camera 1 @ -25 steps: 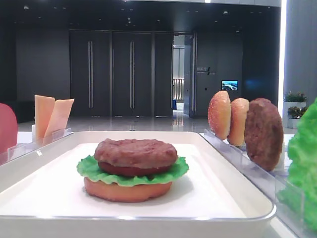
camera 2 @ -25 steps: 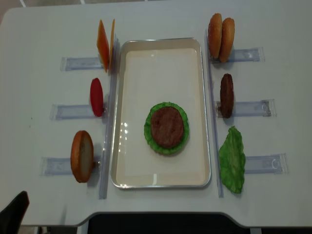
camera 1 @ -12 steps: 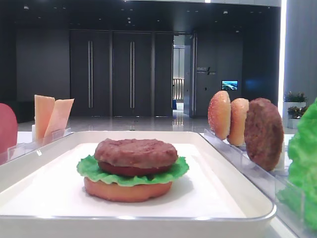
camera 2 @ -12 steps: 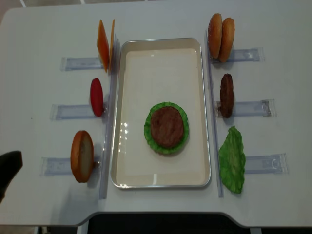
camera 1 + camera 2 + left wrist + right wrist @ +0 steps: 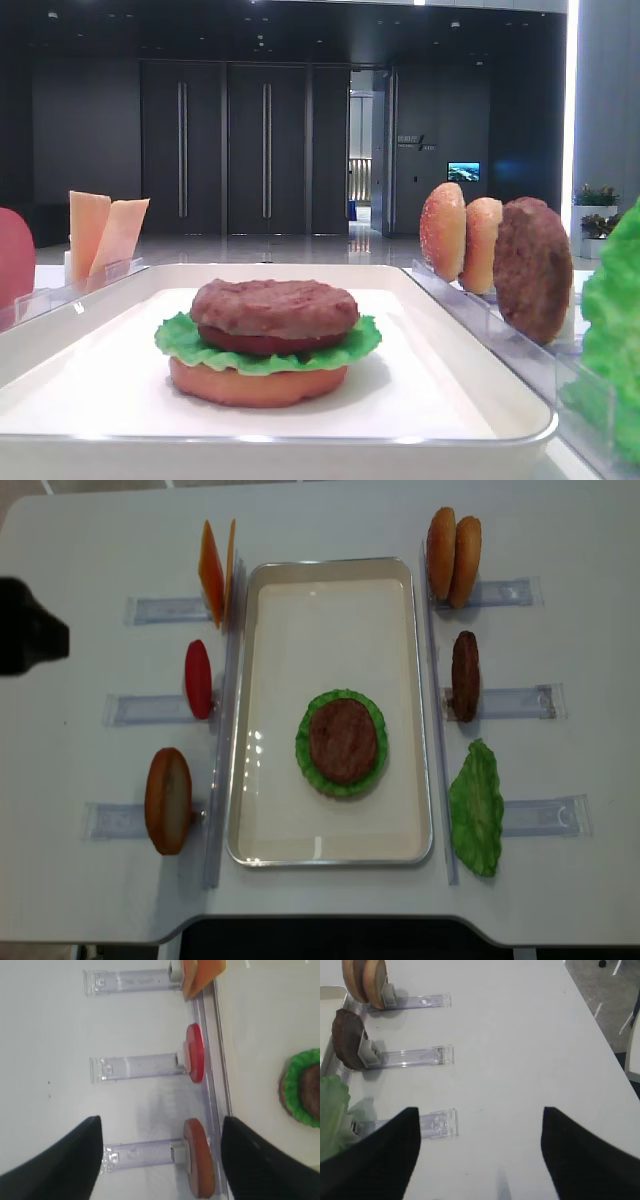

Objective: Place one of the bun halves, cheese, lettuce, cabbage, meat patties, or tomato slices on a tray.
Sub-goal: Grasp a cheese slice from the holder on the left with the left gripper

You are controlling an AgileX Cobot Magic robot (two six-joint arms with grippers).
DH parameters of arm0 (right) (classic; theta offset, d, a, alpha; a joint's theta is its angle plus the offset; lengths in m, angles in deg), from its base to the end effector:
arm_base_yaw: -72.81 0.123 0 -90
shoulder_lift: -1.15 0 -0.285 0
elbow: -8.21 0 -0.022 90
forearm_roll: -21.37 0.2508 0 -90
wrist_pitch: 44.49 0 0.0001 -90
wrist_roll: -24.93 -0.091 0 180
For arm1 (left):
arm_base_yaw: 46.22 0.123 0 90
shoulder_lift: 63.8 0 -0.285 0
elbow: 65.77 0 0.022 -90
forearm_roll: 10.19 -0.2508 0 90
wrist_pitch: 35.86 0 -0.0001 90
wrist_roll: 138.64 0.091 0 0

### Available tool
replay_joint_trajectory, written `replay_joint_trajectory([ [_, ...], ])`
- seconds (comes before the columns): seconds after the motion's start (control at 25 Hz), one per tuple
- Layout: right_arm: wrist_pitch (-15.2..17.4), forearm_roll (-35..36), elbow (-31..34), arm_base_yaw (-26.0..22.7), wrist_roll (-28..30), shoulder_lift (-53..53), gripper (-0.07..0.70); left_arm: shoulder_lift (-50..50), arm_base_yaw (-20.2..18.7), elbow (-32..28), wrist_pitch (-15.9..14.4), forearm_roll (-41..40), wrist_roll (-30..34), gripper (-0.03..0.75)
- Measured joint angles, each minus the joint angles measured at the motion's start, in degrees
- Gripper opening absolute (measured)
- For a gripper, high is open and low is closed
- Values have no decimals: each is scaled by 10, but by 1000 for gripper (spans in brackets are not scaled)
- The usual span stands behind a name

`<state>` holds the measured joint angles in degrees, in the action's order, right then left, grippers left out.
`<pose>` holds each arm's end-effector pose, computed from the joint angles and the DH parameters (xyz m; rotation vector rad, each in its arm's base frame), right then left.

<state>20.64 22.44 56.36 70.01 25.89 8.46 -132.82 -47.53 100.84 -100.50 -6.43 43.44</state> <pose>-0.0102 0.0020 0.2732 0.0319 2.1043 -0.0169 0.1929 -0.0098 0.3678 0.0623 2.5643 -0.0816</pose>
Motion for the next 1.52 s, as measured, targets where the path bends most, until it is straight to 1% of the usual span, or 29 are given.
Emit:
replay_joint_trajectory([
  [0.24, 0, 0, 0, 0, 0, 0, 485, -159, 0, 147, -14, -18, 0, 557],
  [0.52, 0, 0, 0, 0, 0, 0, 485, -322, 0, 308, -58, -23, 0, 557],
  [0.76, 0, 0, 0, 0, 0, 0, 485, -422, 0, 417, -63, -28, -6, 557],
  [0.96, 0, 0, 0, 0, 0, 0, 485, -499, 0, 489, -64, -42, -11, 557],
  [1.16, 0, 0, 0, 0, 0, 0, 485, -556, 0, 550, -64, -56, -21, 557],
  [1.28, 0, 0, 0, 0, 0, 0, 485, -570, 0, 568, -64, -64, -40, 557],
  [1.4, 0, 0, 0, 0, 0, 0, 485, -573, -5, 569, -65, -64, -58, 557],
  [1.52, 0, 0, 0, 0, 0, 0, 485, -573, -26, 569, -65, -65, -71, 557],
])
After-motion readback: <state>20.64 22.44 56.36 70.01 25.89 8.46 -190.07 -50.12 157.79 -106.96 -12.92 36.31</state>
